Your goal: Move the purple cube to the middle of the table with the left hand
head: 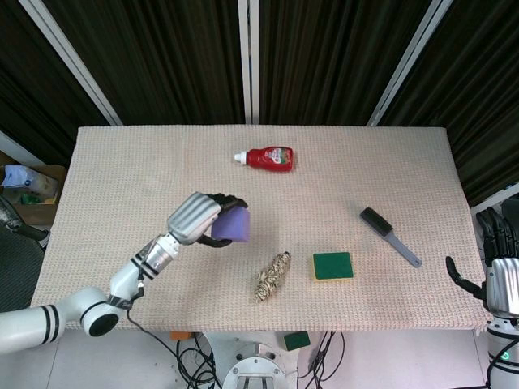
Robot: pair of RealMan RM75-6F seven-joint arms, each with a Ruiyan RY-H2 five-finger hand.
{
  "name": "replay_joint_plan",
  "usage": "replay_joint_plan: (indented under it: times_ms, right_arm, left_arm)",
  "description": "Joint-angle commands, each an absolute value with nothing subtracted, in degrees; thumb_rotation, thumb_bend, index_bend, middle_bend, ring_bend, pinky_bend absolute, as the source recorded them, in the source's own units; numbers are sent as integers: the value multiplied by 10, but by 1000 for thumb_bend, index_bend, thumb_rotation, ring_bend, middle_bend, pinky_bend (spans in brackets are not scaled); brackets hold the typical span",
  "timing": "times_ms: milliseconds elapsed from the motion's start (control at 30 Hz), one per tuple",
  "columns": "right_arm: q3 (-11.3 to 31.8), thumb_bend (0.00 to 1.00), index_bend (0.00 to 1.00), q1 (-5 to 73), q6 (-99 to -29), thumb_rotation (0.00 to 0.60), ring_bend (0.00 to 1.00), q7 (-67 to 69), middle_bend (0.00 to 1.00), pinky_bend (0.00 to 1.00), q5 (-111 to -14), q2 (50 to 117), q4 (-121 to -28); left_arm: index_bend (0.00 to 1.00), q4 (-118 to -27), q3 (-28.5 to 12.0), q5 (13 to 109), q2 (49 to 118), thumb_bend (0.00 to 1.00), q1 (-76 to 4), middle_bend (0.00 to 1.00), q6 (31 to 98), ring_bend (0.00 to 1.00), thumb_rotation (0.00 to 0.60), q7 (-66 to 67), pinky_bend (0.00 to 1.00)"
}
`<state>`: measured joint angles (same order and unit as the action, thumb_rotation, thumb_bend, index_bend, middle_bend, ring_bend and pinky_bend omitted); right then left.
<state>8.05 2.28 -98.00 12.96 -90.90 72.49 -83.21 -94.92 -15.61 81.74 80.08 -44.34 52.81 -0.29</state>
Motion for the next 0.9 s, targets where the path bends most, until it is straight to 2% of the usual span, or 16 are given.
replay_joint_plan:
  times_ms: [33,233,767,800,867,900]
  right_arm:
    - [77,326,0,26,-976,600,0,121,0,0,-915,722,-839]
    - [75,326,0,32,-967,600,0,112,0,0,-917,720,-847]
    - [74,326,0,41,-947,600,0,120,0,0,-904,736,-823]
    - [74,326,0,41,-947,600,0,120,0,0,-904,736,-823]
    - [74,326,0,41,-947,600,0,120,0,0,-903,735,-822]
    - [74,326,0,41,-947,600,0,121,0,0,-902,735,-822]
  left_arm:
    - [542,-835,-214,752,894,329,-533,617,465,509,600,-19,581]
    - [542,-699,-231,695,988,330,-610,617,410,509,600,-25,581]
    - [539,-462,-245,675,1146,325,-715,616,391,507,600,-68,581]
    - [514,-453,-243,674,1151,320,-717,607,387,503,600,-71,581]
    - [376,-439,-235,677,1158,305,-723,537,372,477,600,-78,578]
    - [256,-435,-232,678,1159,290,-725,454,364,440,600,-82,568]
